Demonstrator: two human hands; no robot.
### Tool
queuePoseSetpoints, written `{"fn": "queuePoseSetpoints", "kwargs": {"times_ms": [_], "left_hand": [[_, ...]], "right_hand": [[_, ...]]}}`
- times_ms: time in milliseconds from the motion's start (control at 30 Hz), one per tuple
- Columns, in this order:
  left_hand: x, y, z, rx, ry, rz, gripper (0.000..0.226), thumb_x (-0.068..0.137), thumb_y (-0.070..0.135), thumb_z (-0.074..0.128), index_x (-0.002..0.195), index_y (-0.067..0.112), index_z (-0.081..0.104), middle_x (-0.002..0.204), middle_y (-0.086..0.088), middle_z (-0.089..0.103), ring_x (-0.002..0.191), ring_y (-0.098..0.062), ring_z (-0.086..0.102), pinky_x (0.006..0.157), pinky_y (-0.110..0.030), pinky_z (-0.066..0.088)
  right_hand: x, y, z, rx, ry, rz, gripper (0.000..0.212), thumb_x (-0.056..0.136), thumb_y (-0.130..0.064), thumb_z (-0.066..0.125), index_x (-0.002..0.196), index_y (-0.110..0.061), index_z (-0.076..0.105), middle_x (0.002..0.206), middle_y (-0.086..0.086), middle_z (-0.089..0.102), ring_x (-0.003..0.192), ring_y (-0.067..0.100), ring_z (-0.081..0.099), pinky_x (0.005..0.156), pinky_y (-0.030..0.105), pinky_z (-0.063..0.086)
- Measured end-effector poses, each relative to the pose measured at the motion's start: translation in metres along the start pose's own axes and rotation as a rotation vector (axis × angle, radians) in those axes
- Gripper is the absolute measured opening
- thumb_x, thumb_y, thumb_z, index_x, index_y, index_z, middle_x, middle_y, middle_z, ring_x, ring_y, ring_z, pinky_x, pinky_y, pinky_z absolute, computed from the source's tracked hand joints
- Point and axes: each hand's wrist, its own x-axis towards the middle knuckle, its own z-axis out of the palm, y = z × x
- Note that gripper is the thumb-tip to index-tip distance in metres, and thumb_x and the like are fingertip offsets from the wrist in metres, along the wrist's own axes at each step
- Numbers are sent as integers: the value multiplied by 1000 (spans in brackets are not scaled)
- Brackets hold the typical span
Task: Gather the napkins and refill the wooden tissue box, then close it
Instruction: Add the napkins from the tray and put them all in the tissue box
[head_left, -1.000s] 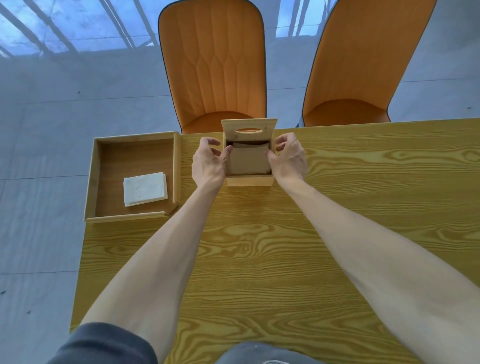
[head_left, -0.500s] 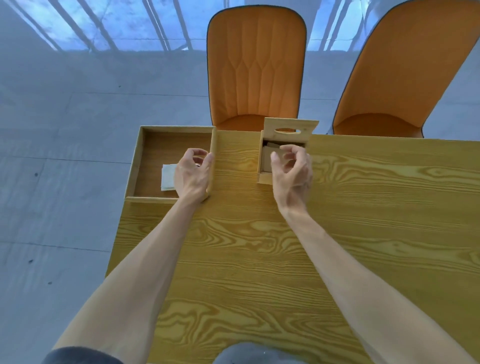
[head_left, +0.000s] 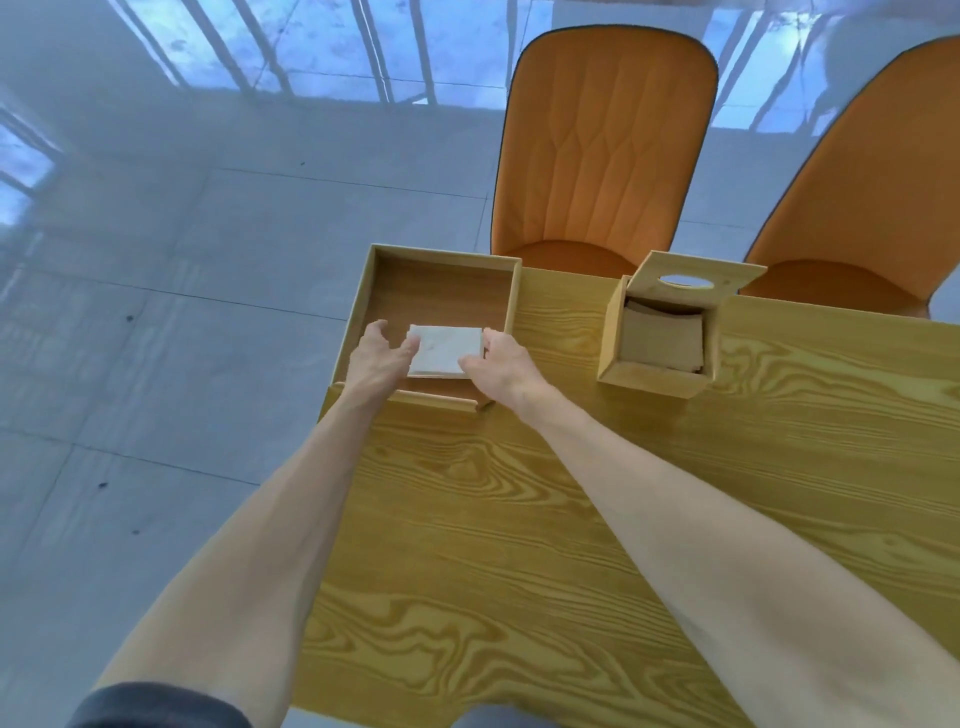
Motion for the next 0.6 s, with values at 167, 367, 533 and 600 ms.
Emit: {"fn": "queuePoseSetpoints", "kwargs": {"times_ms": [167,367,533,600], "left_hand": [[12,3,6,-105,-98,-123,68,98,33,56,155,14,23,161,-10,29,141,-31,40,111,-48,41],[21,5,13,-171,-72,-199,65,98,23,58,153,11,26,154,-12,40,112,-26,60,88,-32,53],[26,4,14,-223,-72,-263,64,92,18,68,147,6,39,146,-16,49,125,-28,54,99,-37,51],[27,2,16,-207,-79,-264,62,91,17,69,146,4,42,145,-17,50,130,-31,52,106,-41,47]], "right_hand": [[9,0,7,148,-43,116,25,90,-15,56,114,-10,51,123,11,62,113,28,59,96,40,49],[15,7,11,250,-126,99,40,94,-12,54,133,-12,57,127,0,64,117,19,57,90,26,42],[17,10,9,264,-125,97,41,95,-13,54,136,-10,56,129,0,63,115,17,56,92,26,41],[15,9,8,278,-129,92,40,96,-12,54,136,-10,55,128,1,62,112,15,54,91,24,39]]}}
